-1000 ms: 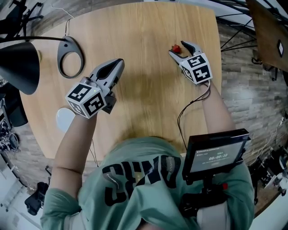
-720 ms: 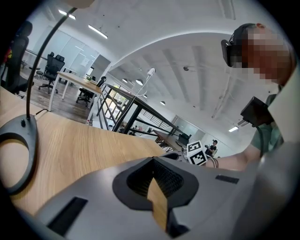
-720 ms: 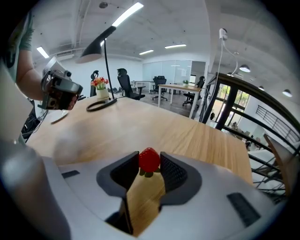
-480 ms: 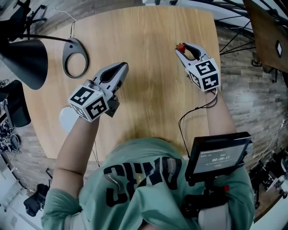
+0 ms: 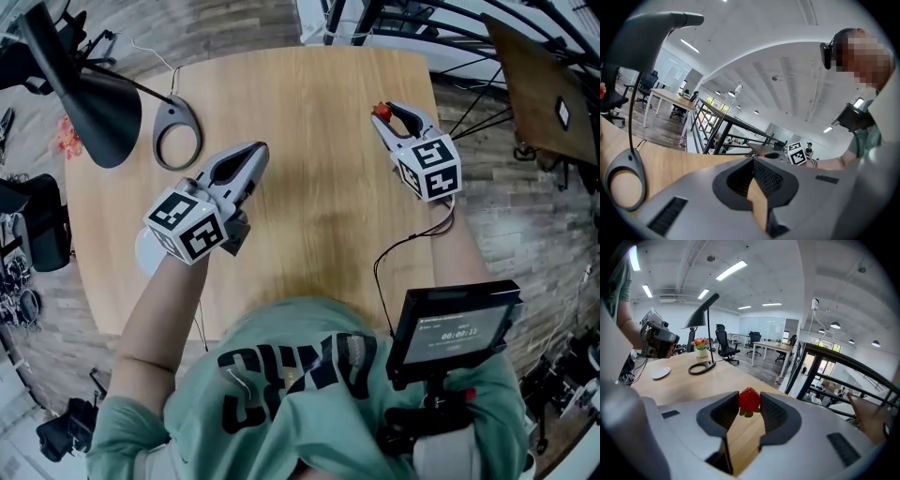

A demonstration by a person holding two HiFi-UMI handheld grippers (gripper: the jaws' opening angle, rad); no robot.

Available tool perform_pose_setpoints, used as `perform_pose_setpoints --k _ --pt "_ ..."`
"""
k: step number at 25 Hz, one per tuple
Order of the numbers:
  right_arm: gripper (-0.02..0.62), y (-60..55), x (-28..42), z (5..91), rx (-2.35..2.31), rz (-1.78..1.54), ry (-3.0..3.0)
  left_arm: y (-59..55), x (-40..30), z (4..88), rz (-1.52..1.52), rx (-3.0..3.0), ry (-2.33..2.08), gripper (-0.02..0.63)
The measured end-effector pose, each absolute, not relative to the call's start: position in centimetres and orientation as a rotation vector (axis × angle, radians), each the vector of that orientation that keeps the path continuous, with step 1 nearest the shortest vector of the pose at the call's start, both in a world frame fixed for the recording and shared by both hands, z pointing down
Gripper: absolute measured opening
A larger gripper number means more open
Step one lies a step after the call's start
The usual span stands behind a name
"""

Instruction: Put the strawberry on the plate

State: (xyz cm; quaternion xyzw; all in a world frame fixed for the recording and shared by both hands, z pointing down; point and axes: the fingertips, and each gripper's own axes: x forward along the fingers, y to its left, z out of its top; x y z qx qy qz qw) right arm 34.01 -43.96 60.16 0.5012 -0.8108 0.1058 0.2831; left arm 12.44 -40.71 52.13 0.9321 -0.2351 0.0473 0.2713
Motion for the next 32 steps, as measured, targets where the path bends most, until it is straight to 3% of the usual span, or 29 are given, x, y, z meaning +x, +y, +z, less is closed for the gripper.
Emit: perform_pose_setpoints --k 12,32 --pt "0.144 -39.1 31.9 52.3 1.387 0.213 -2.203 -35.1 9.4 45.2 0.058 2.590 -0.655 0.002" --pt "0.144 -29.4 24.2 46.2 1.539 0.292 -2.205 -27.0 -3.6 40.8 -0.008 2.627 -0.607 0.002"
